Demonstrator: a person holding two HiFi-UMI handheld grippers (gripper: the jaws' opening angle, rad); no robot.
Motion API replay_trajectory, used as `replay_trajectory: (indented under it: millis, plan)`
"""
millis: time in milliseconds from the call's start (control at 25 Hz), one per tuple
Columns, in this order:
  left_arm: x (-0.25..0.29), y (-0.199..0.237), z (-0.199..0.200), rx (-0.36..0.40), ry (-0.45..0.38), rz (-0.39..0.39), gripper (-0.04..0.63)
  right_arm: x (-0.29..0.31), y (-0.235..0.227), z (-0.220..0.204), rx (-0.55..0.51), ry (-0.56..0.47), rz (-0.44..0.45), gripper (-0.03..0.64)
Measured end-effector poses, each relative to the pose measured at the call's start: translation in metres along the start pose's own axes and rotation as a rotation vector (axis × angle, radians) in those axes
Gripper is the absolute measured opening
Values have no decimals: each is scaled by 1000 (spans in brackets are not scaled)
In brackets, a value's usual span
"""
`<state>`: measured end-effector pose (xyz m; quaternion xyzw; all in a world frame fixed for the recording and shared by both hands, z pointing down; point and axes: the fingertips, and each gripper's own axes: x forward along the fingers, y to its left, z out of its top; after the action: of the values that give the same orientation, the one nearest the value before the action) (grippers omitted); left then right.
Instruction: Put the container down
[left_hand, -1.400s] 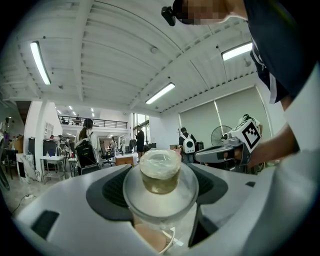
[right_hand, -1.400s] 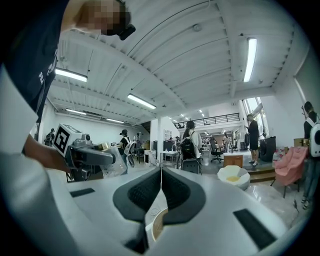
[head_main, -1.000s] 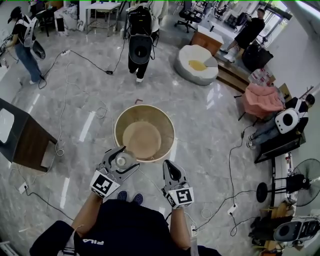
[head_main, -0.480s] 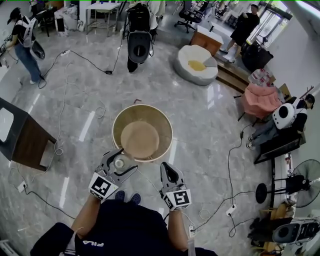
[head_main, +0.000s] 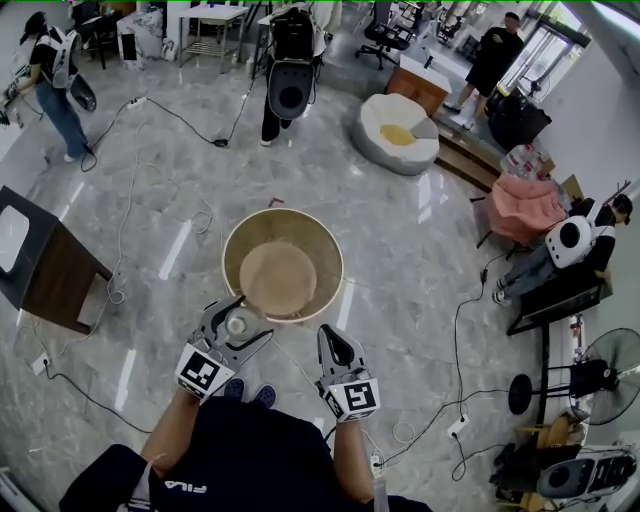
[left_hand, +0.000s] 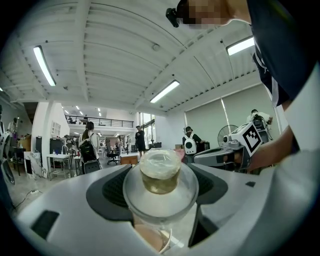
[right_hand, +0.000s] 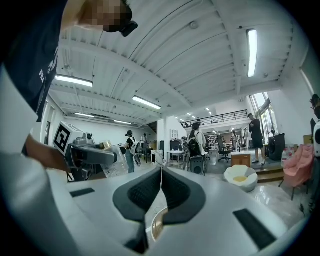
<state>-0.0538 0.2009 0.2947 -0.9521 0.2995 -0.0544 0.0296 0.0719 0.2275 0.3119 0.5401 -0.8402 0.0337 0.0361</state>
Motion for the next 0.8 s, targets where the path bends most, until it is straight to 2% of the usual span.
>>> replay_trajectory:
  millis: [160,440,800]
  plan:
    - [4,-11,3,-4,-24,12,356,-11,-8,0,7,-14,7,29]
    - [-3,-30,-5,-4,28,25,356,-22,-16,-15,43,-9,10,29]
    - [13,-21,-7,2,11,46,356,-19,-29,-18,40,-17,15,29]
